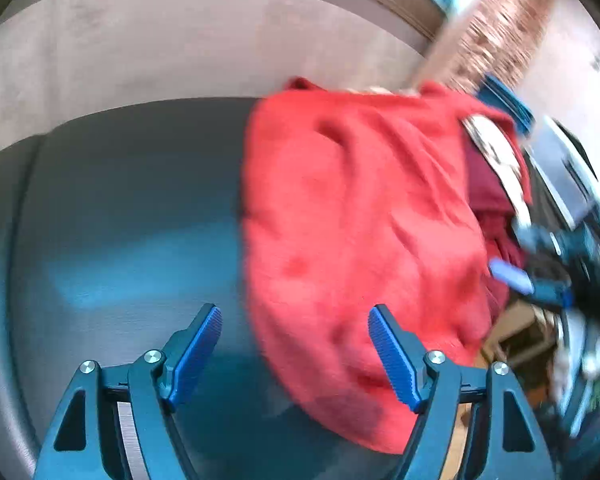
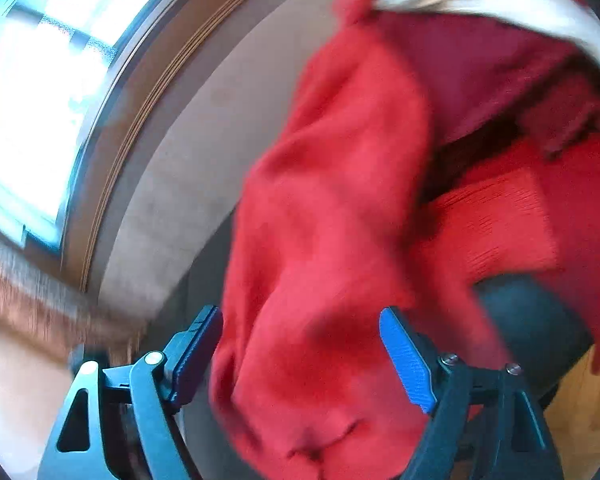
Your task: Fold clothes
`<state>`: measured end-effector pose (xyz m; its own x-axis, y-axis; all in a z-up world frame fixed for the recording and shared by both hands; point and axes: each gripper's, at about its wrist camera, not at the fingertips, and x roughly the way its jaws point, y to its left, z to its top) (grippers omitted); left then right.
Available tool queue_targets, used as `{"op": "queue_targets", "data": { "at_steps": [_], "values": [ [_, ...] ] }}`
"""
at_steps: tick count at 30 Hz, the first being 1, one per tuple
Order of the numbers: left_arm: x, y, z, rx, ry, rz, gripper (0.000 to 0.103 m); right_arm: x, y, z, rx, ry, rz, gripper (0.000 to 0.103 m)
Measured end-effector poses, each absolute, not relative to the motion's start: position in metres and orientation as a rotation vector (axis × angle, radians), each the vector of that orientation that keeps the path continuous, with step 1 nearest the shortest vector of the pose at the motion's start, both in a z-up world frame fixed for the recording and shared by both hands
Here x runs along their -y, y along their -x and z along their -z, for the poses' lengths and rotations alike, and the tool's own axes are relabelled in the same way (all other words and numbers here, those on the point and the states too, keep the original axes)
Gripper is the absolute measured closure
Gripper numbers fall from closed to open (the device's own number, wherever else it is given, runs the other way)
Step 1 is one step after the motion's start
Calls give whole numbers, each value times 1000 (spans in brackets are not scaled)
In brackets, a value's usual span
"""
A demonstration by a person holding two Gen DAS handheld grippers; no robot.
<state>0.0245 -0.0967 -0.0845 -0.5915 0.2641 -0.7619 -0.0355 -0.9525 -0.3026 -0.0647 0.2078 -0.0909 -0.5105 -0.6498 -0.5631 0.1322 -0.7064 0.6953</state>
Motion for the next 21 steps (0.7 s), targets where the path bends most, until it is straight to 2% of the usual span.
{"op": "queue_targets", "data": {
  "at_steps": [4,8,14,15,16,18,21],
  "values": [
    [62,-13,103,185,1399,-2595,26,-213,92,68,757,-1023,2421,21],
    [58,-18,123,157,1460,-2579,26,-205,141,44,646,-890,2580,21],
    [73,-22,120,295,1459,-2573,26,-197,219,58,604,-1020,2677,21],
    [76,-22,120,320,1460,-2570,26,-196,228,67,633,-1075,2653,31],
    [78,-23,120,346,1460,-2567,26,-195,236,75,666,-1129,2624,52],
    [84,-24,119,397,1461,-2561,26,-190,244,89,783,-1185,2484,79],
    [94,-25,117,478,1459,-2560,26,-171,245,96,854,-1172,2358,83]
  ]
}}
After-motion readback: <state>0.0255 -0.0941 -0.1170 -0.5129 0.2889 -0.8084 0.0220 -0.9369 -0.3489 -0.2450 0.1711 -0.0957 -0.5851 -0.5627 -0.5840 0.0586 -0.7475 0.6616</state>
